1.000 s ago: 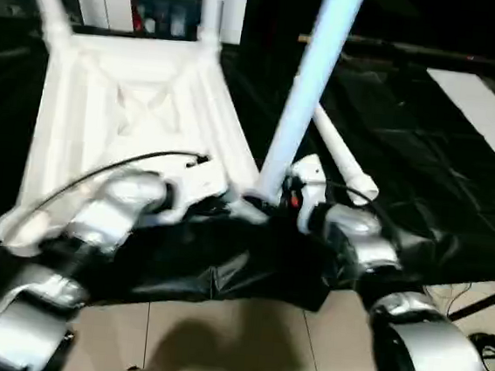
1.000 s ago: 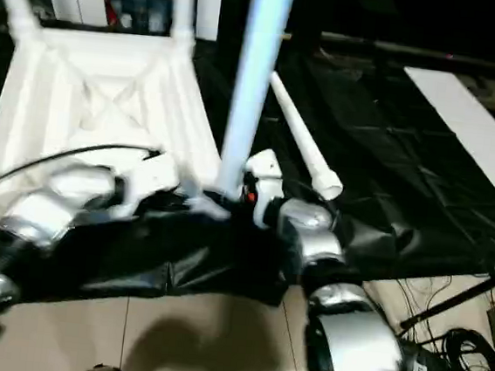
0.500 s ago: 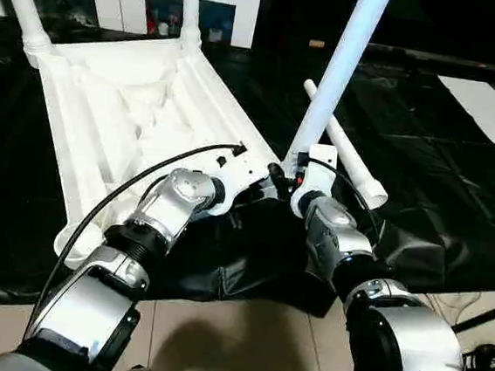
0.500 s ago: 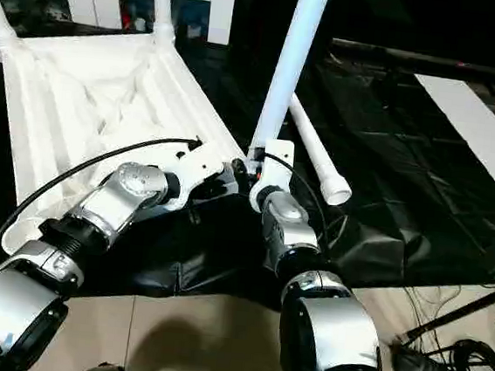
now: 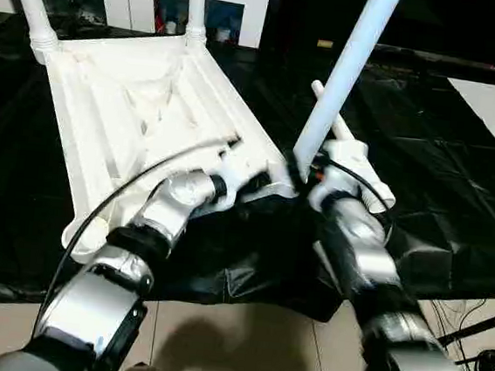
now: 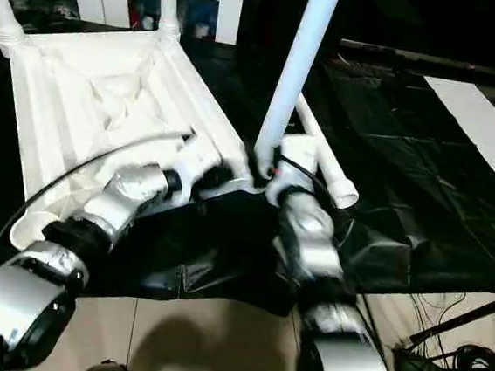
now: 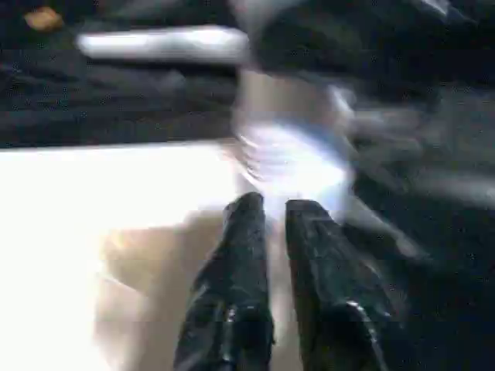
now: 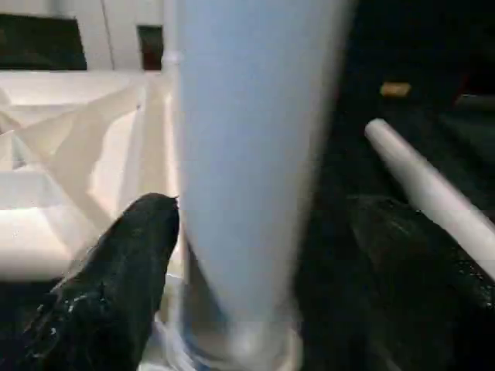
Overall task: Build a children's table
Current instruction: Rotate leg to tighten
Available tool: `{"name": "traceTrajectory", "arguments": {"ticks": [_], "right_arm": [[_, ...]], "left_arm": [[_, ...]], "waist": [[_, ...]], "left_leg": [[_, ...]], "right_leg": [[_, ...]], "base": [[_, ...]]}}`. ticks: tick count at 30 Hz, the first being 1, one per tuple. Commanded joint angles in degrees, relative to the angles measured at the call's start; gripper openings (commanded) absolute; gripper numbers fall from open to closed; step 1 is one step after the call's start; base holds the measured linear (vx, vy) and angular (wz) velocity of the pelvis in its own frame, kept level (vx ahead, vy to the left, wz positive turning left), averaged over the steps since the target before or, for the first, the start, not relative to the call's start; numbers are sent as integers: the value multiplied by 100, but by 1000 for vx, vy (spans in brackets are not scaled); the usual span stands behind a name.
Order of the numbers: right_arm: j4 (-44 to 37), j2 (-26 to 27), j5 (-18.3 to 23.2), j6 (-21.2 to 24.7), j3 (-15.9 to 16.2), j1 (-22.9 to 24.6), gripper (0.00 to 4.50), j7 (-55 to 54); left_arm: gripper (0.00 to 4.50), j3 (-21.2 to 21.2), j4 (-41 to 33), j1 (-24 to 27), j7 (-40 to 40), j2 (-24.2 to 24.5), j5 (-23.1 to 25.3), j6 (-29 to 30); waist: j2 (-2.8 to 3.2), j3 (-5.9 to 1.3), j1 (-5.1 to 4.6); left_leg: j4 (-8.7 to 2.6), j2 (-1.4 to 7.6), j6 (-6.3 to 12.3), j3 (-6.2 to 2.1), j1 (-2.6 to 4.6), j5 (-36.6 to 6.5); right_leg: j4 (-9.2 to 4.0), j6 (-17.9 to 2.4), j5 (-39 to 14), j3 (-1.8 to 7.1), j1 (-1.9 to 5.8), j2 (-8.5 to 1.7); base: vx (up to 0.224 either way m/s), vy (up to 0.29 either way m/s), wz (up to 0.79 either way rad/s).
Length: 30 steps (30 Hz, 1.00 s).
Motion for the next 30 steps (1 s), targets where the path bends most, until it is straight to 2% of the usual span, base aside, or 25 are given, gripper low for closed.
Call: {"name": "traceTrajectory", "arguments": {"ticks": [1, 2, 3, 5, 6, 8, 11, 12, 13, 14, 15, 16, 17, 18, 19, 20, 21, 22, 23, 24, 25, 26, 27, 28, 30], "right_arm": [[-587, -83, -49, 283, 99, 247, 392, 120], [-735, -106, -55, 378, 139, 328, 392, 159], [-794, -118, -64, 430, 170, 362, 392, 195], [-944, -174, -96, 657, 307, 460, 392, 387], [-1094, -233, -115, 890, 469, 580, 392, 635], [-1165, -267, -79, 1159, 587, 664, 392, 855], [-1074, -346, -292, 1514, 868, 730, 392, 1017], [-1003, -348, -363, 1584, 929, 712, 392, 1018], [-1003, -348, -363, 1584, 929, 712, 392, 1018], [-838, -317, -387, 1692, 951, 621, 392, 1027], [-793, -293, -336, 1834, 948, 569, 392, 1055], [-792, -291, -332, 1845, 948, 566, 392, 1057], [-574, -225, -171, 1933, 999, 384, 392, 1451], [-574, -225, -171, 1933, 999, 384, 392, 1451], [-419, -180, -44, 2088, 1134, 221, 392, 2026], [-387, -170, -20, 2134, 1174, 179, 392, 2178], [-323, -158, -2, 2157, 1201, 115, 392, 2304], [-308, -155, 2, 2163, 1208, 99, 392, 2334], [238, -83, -145, 2043, 1271, -270, 392, 2456], [463, -62, -249, 1940, 1303, -413, 392, 2431], [677, -30, -321, 1886, 1298, -552, 392, 2351], [1197, 62, -452, 1767, 1219, -899, 392, 2008], [1248, 71, -464, 1757, 1210, -933, 392, 1973], [1322, 84, -480, 1742, 1196, -983, 392, 1923], [1894, 206, -538, 1634, 979, -1397, 392, 1230]], "left_arm": [[79, 266, -197, -276, 234, 5, -234, -3], [98, 342, -228, -317, 314, 37, -272, 22], [99, 365, -246, -333, 347, 83, -270, 59], [111, 432, -417, -346, 438, 304, -236, 171], [111, 592, -793, -268, 380, 627, -290, 420], [111, 772, -1268, -113, 192, 967, -374, 718], [111, 986, -2197, 362, -492, 1696, -529, 1342], [111, 982, -2514, 590, -867, 1999, -569, 1464], [111, 982, -2514, 590, -867, 1999, -569, 1464], [111, 972, -3057, 991, -1615, 2437, -827, 1642], [111, 983, -3412, 1239, -2079, 2666, -1126, 1809], [111, 983, -3436, 1256, -2109, 2682, -1148, 1821], [111, 992, -3941, 1710, -2746, 3164, -1516, 2192], [111, 992, -3941, 1710, -2746, 3164, -1516, 2192], [111, 1006, -4160, 2015, -2919, 3548, -1555, 2511], [111, 1013, -4193, 2087, -2932, 3641, -1539, 2567], [111, 1033, -4232, 2158, -2915, 3725, -1491, 2593], [111, 1038, -4242, 2175, -2911, 3745, -1479, 2600], [111, 1165, -4170, 2286, -2689, 3933, -1214, 2584], [111, 1212, -4133, 2313, -2600, 3987, -1112, 2561], [111, 1284, -4158, 2347, -2513, 4022, -1051, 2634], [111, 1440, -4227, 2424, -2314, 4072, -929, 2666], [111, 1456, -4236, 2433, -2295, 4077, -918, 2669], [111, 1480, -4250, 2446, -2268, 4084, -901, 2673], [111, 1707, -4323, 2549, -1948, 4180, -828, 2804]], "waist": [[59, -539, 15], [59, -529, -4], [107, -528, -11], [93, -516, -56], [143, -514, -62], [152, -512, -81], [184, -510, -110], [123, -498, -112], [123, -498, -112], [99, -470, -95], [136, -490, -73], [122, -473, -84], [134, -444, -89], [135, -424, -80], [120, -387, -69], [125, -365, -103], [143, -361, -85], [110, -336, -82], [30, -294, -99], [73, -303, -104], [92, -290, -102], [36, -239, -122], [28, -232, -119], [43, -245, -101], [2, -214, -98]], "left_leg": [[-303, 35, 398, -17, 106, -730], [-309, 36, 419, -27, 96, -825], [-312, 39, 385, -30, 106, -892], [-322, 37, 339, -43, 74, -991], [-324, 44, 292, -45, 101, -1033], [-327, 52, 226, -46, 97, -1066], [-337, 70, 78, -51, 116, -1069], [-344, 69, 21, -30, 131, -1076], [-344, 69, 21, -30, 131, -1076], [-365, 88, -54, -32, 137, -1099], [-364, 91, -89, -48, 145, -1087], [-377, 94, -94, -30, 151, -1092], [-378, 82, -119, -4, 171, -1171], [-400, 89, -133, -25, 151, -1299], [-405, 86, -165, -9, 192, -1488], [-431, 87, -148, -27, 150, -1625], [-431, 89, -170, -23, 180, -1717], [-440, 97, -187, -33, 192, -1812], [-458, 101, -181, -38, 160, -1880], [-478, 97, -246, -73, 154, -1959], [-474, 100, -289, -69, 183, -1973], [-482, 102, -374, -80, 180, -2048], [-501, 93, -394, -94, 163, -2072], [-488, 101, -441, -87, 197, -2069], [-494, 94, -456, -88, 189, -2051]], "right_leg": [[-260, -1297, 221, 191, 362, -279], [-272, -1292, 75, 187, 366, -281], [-285, -1285, -78, 190, 353, -295], [-299, -1238, -210, 183, 377, -279], [-306, -1229, -269, 187, 359, -278], [-300, -1240, -302, 190, 356, -274], [-278, -1303, -340, 185, 340, -264], [-289, -1305, -405, 188, 313, -249], [-289, -1305, -405, 188, 313, -249], [-277, -1263, -544, 185, 277, -260], [-244, -1280, -565, 189, 291, -297], [-261, -1278, -601, 196, 271, -281], [-279, -1247, -621, 200, 227, -242], [-260, -1232, -762, 198, 224, -264], [-298, -1170, -924, 199, 181, -257], [-311, -1121, -1104, 206, 201, -252], [-333, -1089, -1222, 207, 179, -260], [-351, -1037, -1411, 213, 159, -276], [-370, -1005, -1556, 216, 151, -285], [-377, -928, -1889, 218, 172, -309], [-394, -908, -1952, 227, 137, -317], [-387, -905, -2083, 237, 106, -326], [-405, -862, -2190, 228, 137, -323], [-405, -823, -2146, 230, 109, -330], [-381, -845, -2042, 232, 100, -310]], "base": [[0, 0, 0], [0, 0, 0], [0, 0, 0], [0, 0, 0], [0, 0, 0], [0, 0, 0], [0, 0, 0], [0, 0, 0], [0, 0, 0], [0, 0, 0], [0, 0, 0], [0, 0, 0], [0, 0, 0], [0, 0, 0], [0, 0, 0], [0, 0, 0], [0, 0, 0], [0, 0, 0], [0, 0, 0], [0, 0, 0], [0, 0, 0], [0, 0, 0], [0, 0, 0], [0, 0, 0], [0, 0, 0]]}}
